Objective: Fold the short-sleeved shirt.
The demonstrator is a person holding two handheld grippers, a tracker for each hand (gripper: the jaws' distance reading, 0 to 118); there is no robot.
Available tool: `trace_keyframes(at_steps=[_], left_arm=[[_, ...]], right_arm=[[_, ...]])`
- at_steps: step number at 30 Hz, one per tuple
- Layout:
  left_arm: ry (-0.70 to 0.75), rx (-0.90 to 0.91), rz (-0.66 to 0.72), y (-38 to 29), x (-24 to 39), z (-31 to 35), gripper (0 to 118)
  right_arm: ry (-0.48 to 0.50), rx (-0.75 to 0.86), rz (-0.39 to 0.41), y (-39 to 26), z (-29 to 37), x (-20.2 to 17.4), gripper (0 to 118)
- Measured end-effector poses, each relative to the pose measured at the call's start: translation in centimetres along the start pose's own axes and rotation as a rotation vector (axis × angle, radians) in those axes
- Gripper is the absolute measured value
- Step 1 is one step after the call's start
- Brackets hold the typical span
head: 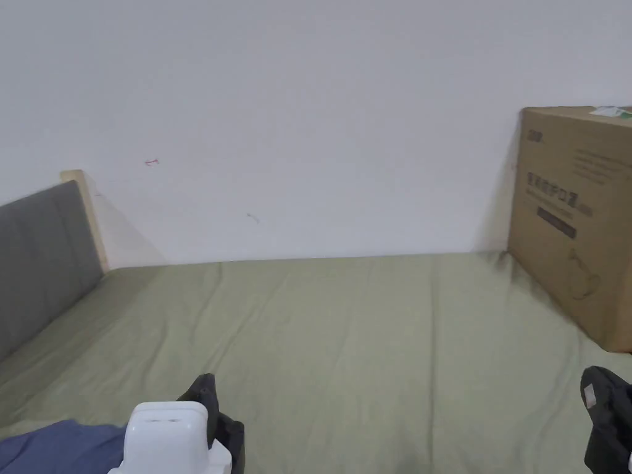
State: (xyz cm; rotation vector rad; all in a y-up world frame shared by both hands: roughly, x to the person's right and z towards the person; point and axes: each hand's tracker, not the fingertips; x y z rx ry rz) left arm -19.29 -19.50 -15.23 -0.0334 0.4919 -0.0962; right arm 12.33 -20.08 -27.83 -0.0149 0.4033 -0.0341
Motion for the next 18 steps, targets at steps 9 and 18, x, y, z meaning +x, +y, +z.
trace_keyframes(at_steps=[9,18], left_arm=[[0.458,-0.058,-0.026,-1.8,-13.2,7.2,0],[0.511,-0.091,0.001,-3.3,-15.8,7.8,0]], right_arm=[[0.374,-0.045,0.005,-0.8,-2.9,-10.2,0],[0.478,-0.043,0.003,0.4,-3.4,-12.2,0]])
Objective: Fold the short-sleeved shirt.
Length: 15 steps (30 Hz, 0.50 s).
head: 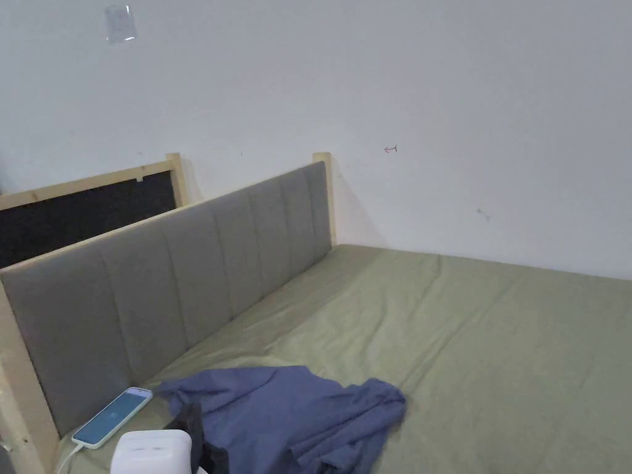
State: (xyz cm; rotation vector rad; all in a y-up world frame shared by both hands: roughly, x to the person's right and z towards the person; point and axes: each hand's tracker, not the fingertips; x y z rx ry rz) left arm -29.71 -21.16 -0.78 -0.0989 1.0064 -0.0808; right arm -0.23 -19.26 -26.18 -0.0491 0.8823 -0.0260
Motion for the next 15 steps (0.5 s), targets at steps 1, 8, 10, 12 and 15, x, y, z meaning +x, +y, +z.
trace_keyframes(at_steps=[1,8,10,12,15], left_arm=[[0.003,0.016,-0.001,0.2,0.0,-1.0,0],[-0.342,-0.512,0.072,-2.4,-0.6,-20.0,0],[-0.383,-0.701,0.152,-5.2,-0.6,-24.6,5],[-0.362,-0.757,0.088,-7.5,0.1,-27.7,74],[-0.314,-0.725,-0.027,-10.5,1.9,-30.6,111]], right_arm=[[-0.006,-0.011,-0.006,0.0,0.1,0.4,0],[-0.101,-0.183,-0.091,-1.3,0.6,3.9,0],[-0.134,-0.225,-0.078,-1.7,0.9,4.7,0],[-0.161,-0.255,-0.062,-2.2,1.3,5.3,0],[-0.192,-0.299,-0.046,-2.5,1.5,5.8,0]])
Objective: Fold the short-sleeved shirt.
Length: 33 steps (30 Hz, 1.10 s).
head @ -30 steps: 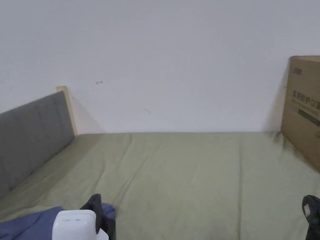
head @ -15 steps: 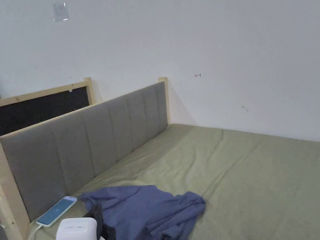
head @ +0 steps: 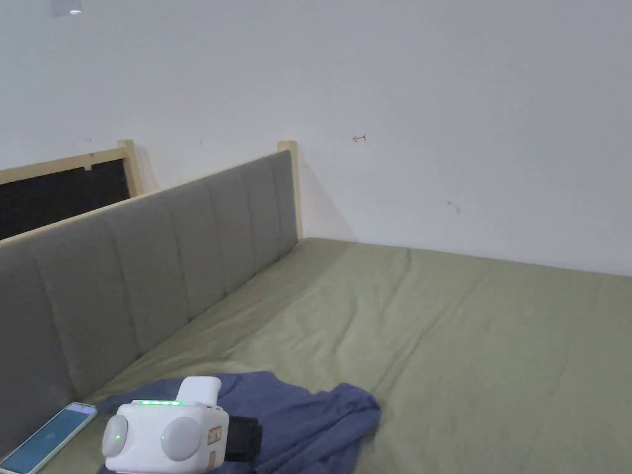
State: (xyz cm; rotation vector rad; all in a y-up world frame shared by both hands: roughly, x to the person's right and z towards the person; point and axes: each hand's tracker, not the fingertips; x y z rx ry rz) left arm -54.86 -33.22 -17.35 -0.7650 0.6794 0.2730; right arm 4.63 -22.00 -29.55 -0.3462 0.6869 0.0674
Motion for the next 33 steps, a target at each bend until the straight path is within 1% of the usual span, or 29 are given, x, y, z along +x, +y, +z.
trace_keyframes(at_steps=[2,3,5,9,10,11,12,13,14,16,17,18,19,20,21,22,23,26,29,31,33], left_arm=[[-0.015,-0.067,-0.027,0.5,0.4,-3.1,113],[-0.055,-0.096,-0.041,0.9,1.0,-2.4,113],[-0.089,-0.172,-0.078,1.0,1.8,-4.6,113],[-0.016,-0.308,-0.118,-0.8,3.1,-8.9,113],[-0.026,-0.39,-0.104,-1.8,3.2,-9.8,116],[-0.03,-0.308,-0.043,-2.3,3.0,-10.1,118],[-0.034,-0.288,-0.03,-2.2,3.0,-10.2,118],[-0.03,-0.309,-0.038,-2.2,3.0,-10.4,118],[-0.058,-0.344,-0.023,-2.3,3.3,-10.5,118],[-0.053,-0.348,-0.044,-2.1,3.6,-9.6,116],[0.015,-0.209,-0.102,-1.4,3.3,-8.9,115],[0.011,-0.136,-0.132,-1.4,3.3,-8.0,115],[-0.008,-0.082,-0.146,-1.5,3.6,-6.8,105],[0.005,-0.016,-0.157,-1.7,3.8,-5.6,78],[0.043,0.03,-0.175,-1.9,4.0,-4.5,48],[0.048,0.044,-0.182,-2.1,4.0,-3.6,11],[0.054,0.089,-0.167,-2.2,3.9,-2.4,5],[0.009,0.151,-0.099,-1.8,2.6,0.9,5],[-0.044,0.259,0.025,0.3,0.6,5.6,5],[-0.054,0.339,0.034,1.6,-0.2,8.8,5],[-0.08,0.451,-0.022,2.9,0.1,12.7,5]], right_arm=[[-0.016,-0.029,0.007,-0.1,-0.2,0.2,0],[-0.024,-0.045,0.012,-0.1,-0.3,0.2,0],[-0.028,-0.07,0.019,-0.1,-0.6,-0.1,0],[0.002,-0.103,0.025,0.0,-1.1,-0.8,0],[0.012,-0.111,0.02,0.0,-1.2,-0.9,0],[0.022,-0.121,0.01,0.0,-1.5,-1.0,0],[0.029,-0.128,-0.001,0.0,-1.6,-1.3,0],[0.033,-0.134,-0.012,0.0,-1.8,-1.3,0],[0.035,-0.139,-0.023,-0.1,-2.0,-1.4,0],[0.037,-0.148,-0.038,-0.2,-2.3,-1.5,0],[0.036,-0.154,-0.043,-0.2,-2.5,-1.5,0],[0.034,-0.16,-0.046,-0.2,-2.6,-1.5,0],[0.033,-0.161,-0.05,-0.2,-2.6,-1.5,0],[0.034,-0.159,-0.054,-0.2,-2.5,-1.4,0],[0.035,-0.155,-0.056,-0.2,-2.5,-1.4,0],[0.036,-0.152,-0.055,-0.2,-2.4,-1.4,0],[0.035,-0.151,-0.052,-0.2,-2.4,-1.3,0],[0.035,-0.152,-0.043,0.0,-2.1,-1.1,0],[0.04,-0.134,-0.051,0.2,-1.5,-0.6,0],[0.033,-0.119,-0.054,0.3,-1.3,-0.3,0],[0.033,-0.107,-0.064,0.4,-1.1,0.1,0]])
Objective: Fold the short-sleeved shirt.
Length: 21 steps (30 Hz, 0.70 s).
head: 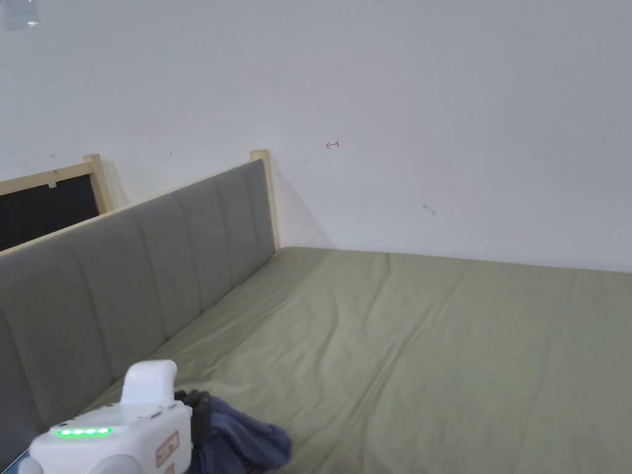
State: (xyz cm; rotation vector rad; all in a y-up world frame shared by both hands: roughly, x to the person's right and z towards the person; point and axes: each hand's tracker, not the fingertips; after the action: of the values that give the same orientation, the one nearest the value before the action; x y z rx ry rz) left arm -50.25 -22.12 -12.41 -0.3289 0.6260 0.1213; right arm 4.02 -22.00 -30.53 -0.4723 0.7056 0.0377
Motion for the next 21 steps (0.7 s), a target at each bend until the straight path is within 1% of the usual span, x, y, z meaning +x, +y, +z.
trace_keyframes(at_steps=[2,5,8,9,11,14,18,21], left_arm=[[-0.024,0.123,-0.054,3.3,1.4,2.8,5],[-0.109,0.292,-0.075,9.1,3.8,6.7,5],[-0.182,0.394,-0.098,15.5,7.4,9.3,5],[-0.23,0.366,-0.054,16.8,8.8,9.9,5],[-0.324,0.412,-0.059,19.7,11.9,11.4,5],[-0.401,0.393,-0.104,22.2,17.4,12.9,5],[-0.609,0.297,-0.144,22.0,25.0,12.4,5],[-0.695,0.242,-0.207,19.4,31.6,10.4,5]], right_arm=[[0.005,0.01,-0.012,0.1,0.3,0.3,0],[0.007,0.034,-0.03,0.4,0.8,0.5,0],[0.012,0.066,-0.051,0.7,1.7,1.0,0],[0.012,0.08,-0.057,0.8,2.1,1.2,0],[0.002,0.114,-0.069,1.1,3.1,1.7,0],[-0.021,0.156,-0.094,1.5,4.8,3.0,0],[-0.086,0.195,-0.113,1.6,7.0,5.2,0],[-0.138,0.213,-0.128,1.4,8.4,6.9,0]])
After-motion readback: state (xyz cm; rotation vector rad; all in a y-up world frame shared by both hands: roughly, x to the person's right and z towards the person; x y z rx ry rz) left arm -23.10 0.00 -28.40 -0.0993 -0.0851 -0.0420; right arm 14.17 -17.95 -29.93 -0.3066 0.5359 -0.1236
